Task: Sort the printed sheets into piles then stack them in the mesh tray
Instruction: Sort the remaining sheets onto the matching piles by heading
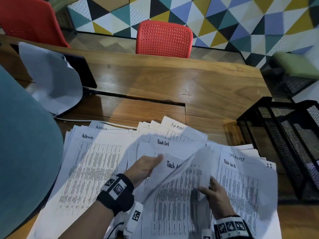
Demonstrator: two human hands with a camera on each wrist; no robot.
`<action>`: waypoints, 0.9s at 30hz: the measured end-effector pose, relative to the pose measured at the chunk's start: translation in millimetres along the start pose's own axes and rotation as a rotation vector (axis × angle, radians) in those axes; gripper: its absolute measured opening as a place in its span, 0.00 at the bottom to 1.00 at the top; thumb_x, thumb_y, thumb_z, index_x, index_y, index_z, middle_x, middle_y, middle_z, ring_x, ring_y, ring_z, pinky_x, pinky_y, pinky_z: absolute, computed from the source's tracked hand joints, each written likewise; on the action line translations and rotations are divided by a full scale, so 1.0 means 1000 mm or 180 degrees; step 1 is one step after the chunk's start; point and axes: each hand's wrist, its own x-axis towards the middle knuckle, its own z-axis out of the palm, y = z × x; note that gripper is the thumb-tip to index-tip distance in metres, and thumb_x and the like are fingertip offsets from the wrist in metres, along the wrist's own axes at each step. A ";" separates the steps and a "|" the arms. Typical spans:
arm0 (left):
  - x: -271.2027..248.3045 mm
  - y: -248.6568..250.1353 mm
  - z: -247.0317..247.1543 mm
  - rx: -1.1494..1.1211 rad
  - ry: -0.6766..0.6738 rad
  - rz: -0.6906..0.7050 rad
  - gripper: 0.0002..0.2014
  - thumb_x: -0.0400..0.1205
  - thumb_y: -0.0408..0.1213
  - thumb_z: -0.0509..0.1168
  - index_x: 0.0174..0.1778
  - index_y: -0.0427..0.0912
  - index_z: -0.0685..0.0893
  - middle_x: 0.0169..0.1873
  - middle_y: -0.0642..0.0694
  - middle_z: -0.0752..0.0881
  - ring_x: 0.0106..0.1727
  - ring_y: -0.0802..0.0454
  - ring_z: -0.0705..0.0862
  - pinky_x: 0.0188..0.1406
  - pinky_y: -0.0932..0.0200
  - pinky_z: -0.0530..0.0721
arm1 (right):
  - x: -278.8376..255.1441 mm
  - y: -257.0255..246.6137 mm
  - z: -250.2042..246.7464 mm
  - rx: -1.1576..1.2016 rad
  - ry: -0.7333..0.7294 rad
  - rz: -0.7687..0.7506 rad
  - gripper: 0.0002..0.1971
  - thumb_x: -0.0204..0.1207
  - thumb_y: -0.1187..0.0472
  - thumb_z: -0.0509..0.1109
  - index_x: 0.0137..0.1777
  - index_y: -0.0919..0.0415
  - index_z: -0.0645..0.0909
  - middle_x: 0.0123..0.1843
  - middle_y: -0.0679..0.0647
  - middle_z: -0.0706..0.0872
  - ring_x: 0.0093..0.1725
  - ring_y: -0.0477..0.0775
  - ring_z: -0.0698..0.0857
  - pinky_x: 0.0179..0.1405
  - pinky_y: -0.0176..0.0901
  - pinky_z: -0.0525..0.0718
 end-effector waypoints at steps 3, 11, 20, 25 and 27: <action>0.001 0.007 0.004 -0.0139 0.0060 -0.0278 0.33 0.83 0.64 0.51 0.39 0.39 0.92 0.54 0.30 0.87 0.65 0.39 0.82 0.60 0.57 0.76 | -0.002 0.002 0.000 -0.0162 0.0083 0.0094 0.40 0.41 0.51 0.89 0.54 0.69 0.84 0.50 0.67 0.91 0.51 0.70 0.90 0.59 0.71 0.83; -0.002 0.011 0.009 0.0028 -0.0477 -0.0846 0.31 0.87 0.61 0.52 0.65 0.35 0.80 0.62 0.37 0.88 0.55 0.35 0.89 0.56 0.45 0.84 | -0.013 -0.003 0.014 0.0045 -0.0097 0.0626 0.21 0.87 0.69 0.52 0.66 0.56 0.85 0.62 0.55 0.87 0.70 0.67 0.79 0.57 0.45 0.82; 0.024 -0.011 -0.001 0.2260 0.1766 -0.0892 0.31 0.79 0.45 0.73 0.72 0.35 0.68 0.64 0.40 0.81 0.58 0.45 0.83 0.56 0.55 0.84 | -0.005 0.002 -0.002 -0.0476 0.0094 -0.0227 0.20 0.73 0.61 0.68 0.67 0.60 0.81 0.58 0.47 0.86 0.53 0.36 0.88 0.44 0.27 0.84; 0.012 -0.010 0.006 0.1728 0.1132 -0.0042 0.10 0.84 0.36 0.67 0.39 0.36 0.83 0.31 0.57 0.82 0.34 0.56 0.78 0.43 0.54 0.86 | -0.003 0.001 0.003 -0.0468 0.0458 -0.0178 0.15 0.82 0.62 0.65 0.67 0.64 0.78 0.53 0.54 0.86 0.45 0.43 0.88 0.45 0.36 0.84; 0.001 -0.002 0.009 0.1128 0.0590 -0.0010 0.14 0.86 0.31 0.62 0.32 0.42 0.80 0.26 0.60 0.81 0.33 0.59 0.77 0.37 0.68 0.77 | -0.004 0.000 0.002 -0.0486 0.0625 -0.0218 0.30 0.72 0.48 0.76 0.67 0.68 0.76 0.51 0.58 0.85 0.47 0.56 0.86 0.55 0.57 0.84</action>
